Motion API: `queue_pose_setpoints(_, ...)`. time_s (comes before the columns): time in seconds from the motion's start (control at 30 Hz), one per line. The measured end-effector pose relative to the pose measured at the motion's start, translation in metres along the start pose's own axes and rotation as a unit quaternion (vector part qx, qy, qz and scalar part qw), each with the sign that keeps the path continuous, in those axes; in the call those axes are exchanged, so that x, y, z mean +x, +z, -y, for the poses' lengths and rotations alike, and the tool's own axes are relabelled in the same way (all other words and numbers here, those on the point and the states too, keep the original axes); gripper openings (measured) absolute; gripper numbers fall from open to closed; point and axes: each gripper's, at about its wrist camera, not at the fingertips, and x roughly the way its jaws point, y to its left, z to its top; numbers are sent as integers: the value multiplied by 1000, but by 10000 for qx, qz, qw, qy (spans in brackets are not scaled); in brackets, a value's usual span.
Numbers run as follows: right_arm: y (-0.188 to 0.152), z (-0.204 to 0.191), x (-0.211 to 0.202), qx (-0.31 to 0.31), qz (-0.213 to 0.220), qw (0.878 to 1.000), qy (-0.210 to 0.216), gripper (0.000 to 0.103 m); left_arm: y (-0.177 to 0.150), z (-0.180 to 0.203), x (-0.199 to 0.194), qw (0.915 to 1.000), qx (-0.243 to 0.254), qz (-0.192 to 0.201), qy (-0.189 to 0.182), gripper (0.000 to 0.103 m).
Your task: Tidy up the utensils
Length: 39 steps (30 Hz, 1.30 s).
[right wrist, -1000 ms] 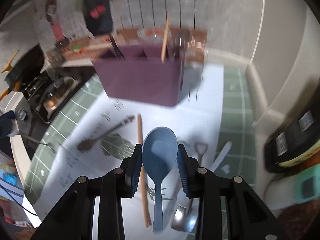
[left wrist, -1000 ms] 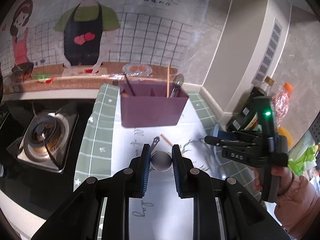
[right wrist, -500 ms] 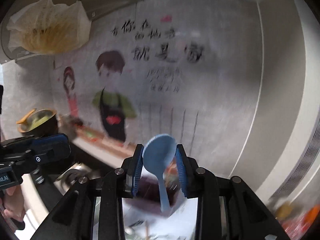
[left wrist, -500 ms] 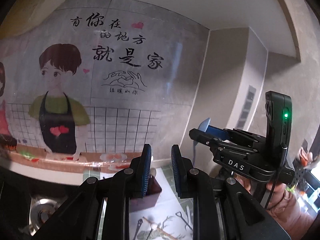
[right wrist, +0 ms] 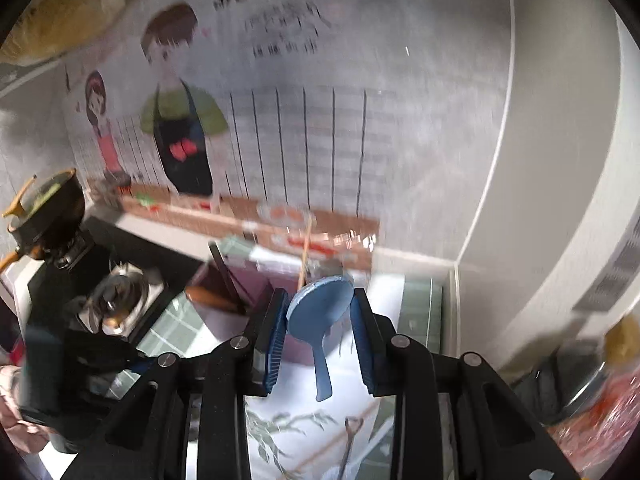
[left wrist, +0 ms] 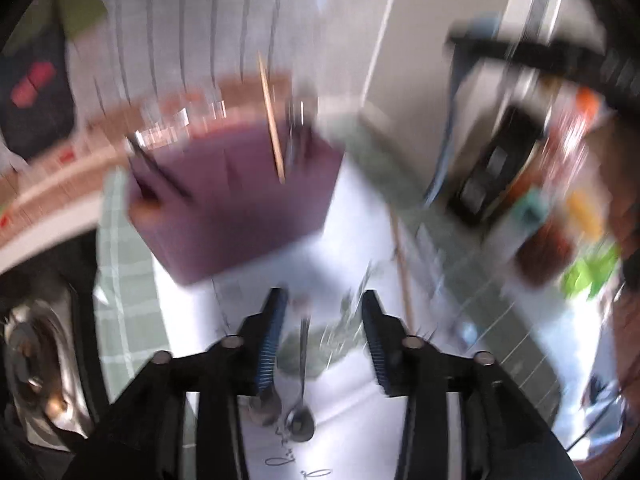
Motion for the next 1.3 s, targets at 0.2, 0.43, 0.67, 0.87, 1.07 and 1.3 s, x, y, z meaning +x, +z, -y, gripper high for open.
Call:
queue_pose_setpoints(0.2, -21, 10, 4, 45, -184, 9998, -56, 29, -16, 4, 59, 9980, 182, -549, 250, 43)
queue_pose_setpoints(0.43, -31, 19, 0, 99, -254, 9995, -133, 29, -5, 0, 95, 9952, 71, -696, 678, 42)
queue_pose_setpoints(0.67, -39, 18, -4, 96, -301, 9994, -127, 25, -6, 3, 98, 9957, -28, -516, 769, 22)
queue_pose_setpoints(0.87, -41, 10, -8, 39, -319, 9994, 115, 14, -5, -1, 46, 9974, -344, 156, 616, 22)
queue_pose_setpoints(1.07, -59, -10, 11, -593, -773, 9943, 431, 21, -11, -12, -7, 9940, -618, 699, 565, 22)
queue_pose_setpoints(1.3, -108, -39, 74, -1499, -1570, 9736, 702, 56, -31, -38, -41, 9887, -1019, 893, 637, 22)
